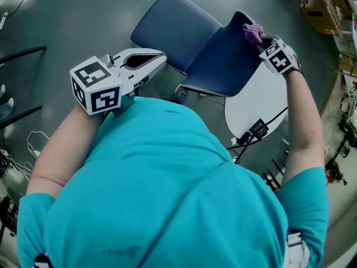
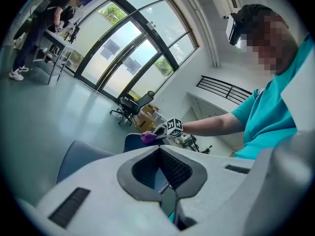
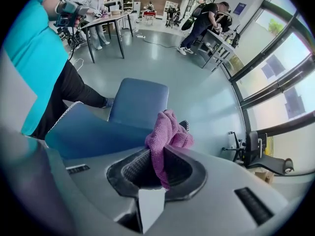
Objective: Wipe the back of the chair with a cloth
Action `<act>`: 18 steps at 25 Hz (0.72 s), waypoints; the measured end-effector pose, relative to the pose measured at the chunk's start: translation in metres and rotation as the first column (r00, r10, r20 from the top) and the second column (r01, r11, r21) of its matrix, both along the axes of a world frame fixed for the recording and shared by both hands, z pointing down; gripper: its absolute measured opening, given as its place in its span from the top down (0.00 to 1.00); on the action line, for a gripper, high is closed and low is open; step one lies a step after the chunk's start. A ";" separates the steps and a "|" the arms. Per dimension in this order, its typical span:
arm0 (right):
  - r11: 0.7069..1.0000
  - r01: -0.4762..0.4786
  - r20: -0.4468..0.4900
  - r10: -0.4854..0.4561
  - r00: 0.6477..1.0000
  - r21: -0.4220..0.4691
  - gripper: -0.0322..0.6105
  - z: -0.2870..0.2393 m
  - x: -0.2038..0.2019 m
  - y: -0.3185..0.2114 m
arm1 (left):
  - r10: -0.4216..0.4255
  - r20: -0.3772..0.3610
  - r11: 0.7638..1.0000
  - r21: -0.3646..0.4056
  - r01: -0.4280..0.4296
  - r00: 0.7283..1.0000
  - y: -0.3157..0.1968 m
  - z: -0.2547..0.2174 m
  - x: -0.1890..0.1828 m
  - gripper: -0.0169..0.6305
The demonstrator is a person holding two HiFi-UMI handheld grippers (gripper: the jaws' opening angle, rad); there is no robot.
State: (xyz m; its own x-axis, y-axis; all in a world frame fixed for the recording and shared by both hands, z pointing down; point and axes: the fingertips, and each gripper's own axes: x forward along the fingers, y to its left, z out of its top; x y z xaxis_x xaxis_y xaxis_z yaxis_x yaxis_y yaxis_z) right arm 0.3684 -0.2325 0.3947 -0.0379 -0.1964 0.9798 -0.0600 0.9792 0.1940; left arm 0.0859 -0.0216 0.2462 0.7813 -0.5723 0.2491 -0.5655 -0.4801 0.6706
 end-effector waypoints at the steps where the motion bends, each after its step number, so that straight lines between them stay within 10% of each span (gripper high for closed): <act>1: 1.000 0.001 -0.001 -0.001 1.000 -0.007 0.86 0.000 0.000 0.003 | 0.002 -0.001 1.000 0.001 -0.002 1.000 0.000 0.000 0.001 0.98; 18: 0.998 -0.005 -0.026 0.004 1.000 -0.068 0.86 -0.004 -0.003 0.043 | 0.023 -0.013 0.999 0.022 -0.023 1.000 0.002 -0.013 0.005 0.98</act>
